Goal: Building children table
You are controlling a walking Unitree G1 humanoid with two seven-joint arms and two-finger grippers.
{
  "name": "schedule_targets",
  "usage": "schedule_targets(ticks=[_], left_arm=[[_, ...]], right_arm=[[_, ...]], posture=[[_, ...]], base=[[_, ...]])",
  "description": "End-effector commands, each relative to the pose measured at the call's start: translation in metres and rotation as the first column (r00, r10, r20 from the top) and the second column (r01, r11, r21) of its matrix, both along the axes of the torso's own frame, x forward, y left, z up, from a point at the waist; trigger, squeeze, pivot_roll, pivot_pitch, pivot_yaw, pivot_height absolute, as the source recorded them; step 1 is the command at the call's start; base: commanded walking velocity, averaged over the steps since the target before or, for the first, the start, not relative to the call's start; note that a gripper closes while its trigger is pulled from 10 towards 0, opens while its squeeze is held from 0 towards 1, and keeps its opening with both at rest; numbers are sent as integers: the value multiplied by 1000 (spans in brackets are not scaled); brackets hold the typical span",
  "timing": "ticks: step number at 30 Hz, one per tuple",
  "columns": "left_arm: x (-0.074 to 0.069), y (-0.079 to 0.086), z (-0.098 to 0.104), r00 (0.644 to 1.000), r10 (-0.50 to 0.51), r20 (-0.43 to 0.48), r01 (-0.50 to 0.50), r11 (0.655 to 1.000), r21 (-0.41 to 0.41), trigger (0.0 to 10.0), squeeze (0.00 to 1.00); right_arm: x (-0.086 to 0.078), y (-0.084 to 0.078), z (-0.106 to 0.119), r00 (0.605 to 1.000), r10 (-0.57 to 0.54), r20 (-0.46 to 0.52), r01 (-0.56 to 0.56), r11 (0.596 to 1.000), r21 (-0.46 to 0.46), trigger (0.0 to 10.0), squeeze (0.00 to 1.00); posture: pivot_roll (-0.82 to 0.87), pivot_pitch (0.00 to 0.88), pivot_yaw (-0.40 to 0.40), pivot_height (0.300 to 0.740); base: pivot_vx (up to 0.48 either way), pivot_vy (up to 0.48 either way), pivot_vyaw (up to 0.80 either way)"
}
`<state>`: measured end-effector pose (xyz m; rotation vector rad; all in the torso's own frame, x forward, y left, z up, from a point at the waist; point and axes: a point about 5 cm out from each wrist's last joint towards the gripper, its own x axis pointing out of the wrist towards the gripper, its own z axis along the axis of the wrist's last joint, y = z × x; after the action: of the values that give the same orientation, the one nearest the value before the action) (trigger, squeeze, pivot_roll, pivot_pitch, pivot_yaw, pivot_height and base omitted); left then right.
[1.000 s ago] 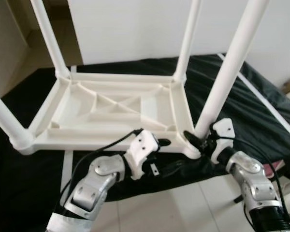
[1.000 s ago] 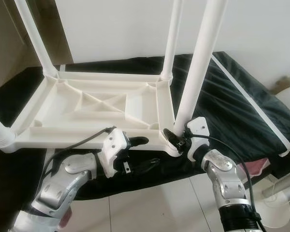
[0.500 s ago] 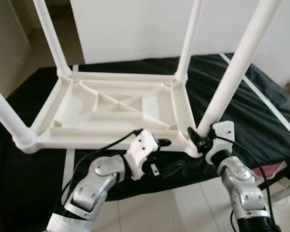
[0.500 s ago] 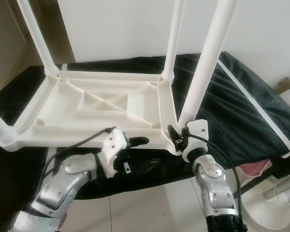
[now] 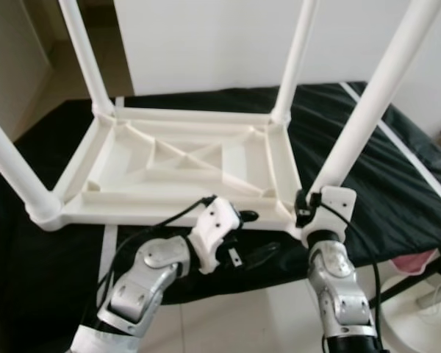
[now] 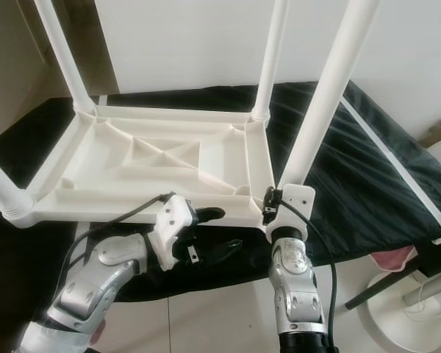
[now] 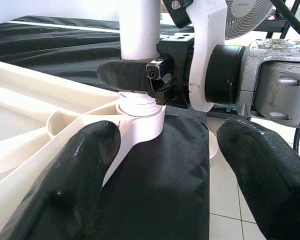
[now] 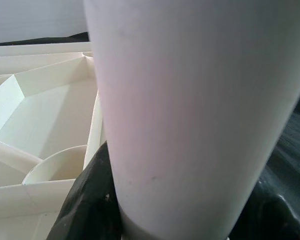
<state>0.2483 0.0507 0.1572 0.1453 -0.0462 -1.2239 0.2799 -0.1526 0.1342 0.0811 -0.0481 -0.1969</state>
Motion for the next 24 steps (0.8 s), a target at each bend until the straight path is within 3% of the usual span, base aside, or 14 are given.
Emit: schedule_targets(ticks=[1,2,5,6,10,13,20,21,22,23,24], left_arm=[[0,0,2,1000,-1,6,1,1000,4,10000,0],[0,0,2,1000,-2,8,2,1000,6,10000,0],[1,1,2,1000,-4,11,4,1000,8,10000,0],[1,1,2,1000,-7,10,7,1000,9,10000,0],[1,0,3,1000,-12,10,12,1000,11,10000,0],[1,0,3,1000,-16,10,16,1000,13,10000,0],[1,0,3,1000,-26,10,26,1000,12,10000,0],[1,0,3,1000,-27,9,27,1000,13,10000,0],[1,0,3,1000,-27,9,27,1000,13,10000,0],[1,0,3,1000,-29,9,29,999,14,10000,0],[1,0,3,1000,-30,9,29,999,15,10000,0]], right_arm=[[-1,-7,-1,997,-73,-8,73,997,25,10000,0],[-1,-6,0,997,-73,-7,73,997,22,10000,541],[-1,-5,1,997,-76,-3,76,997,23,10000,541],[-1,-4,3,998,-61,12,61,998,24,10000,1000],[-2,-3,6,999,-24,39,23,999,26,10000,1000],[-1,-4,7,997,70,43,-71,997,23,10000,1000],[6,-26,15,961,272,50,-267,959,-93,10000,1000],[7,-29,16,950,310,46,-304,947,-102,10000,753],[7,-29,16,950,310,46,-304,947,-102,10000,753],[9,-33,17,925,377,34,-370,920,-130,10000,0],[10,-35,17,915,403,27,-396,907,-143,10000,0]], posture=[[2,21,-33,740],[2,21,-33,740],[2,17,-29,740],[0,12,-23,740],[-3,12,-20,740],[-7,13,-16,740],[-14,18,-8,740],[-13,19,-7,740],[-13,19,-7,740],[-14,20,-6,740],[-13,20,-5,740]], base=[[0,0,0],[0,0,0],[0,0,0],[0,0,0],[0,0,0],[0,0,0],[0,0,0],[0,0,0],[0,0,0],[0,0,0],[0,0,0]])
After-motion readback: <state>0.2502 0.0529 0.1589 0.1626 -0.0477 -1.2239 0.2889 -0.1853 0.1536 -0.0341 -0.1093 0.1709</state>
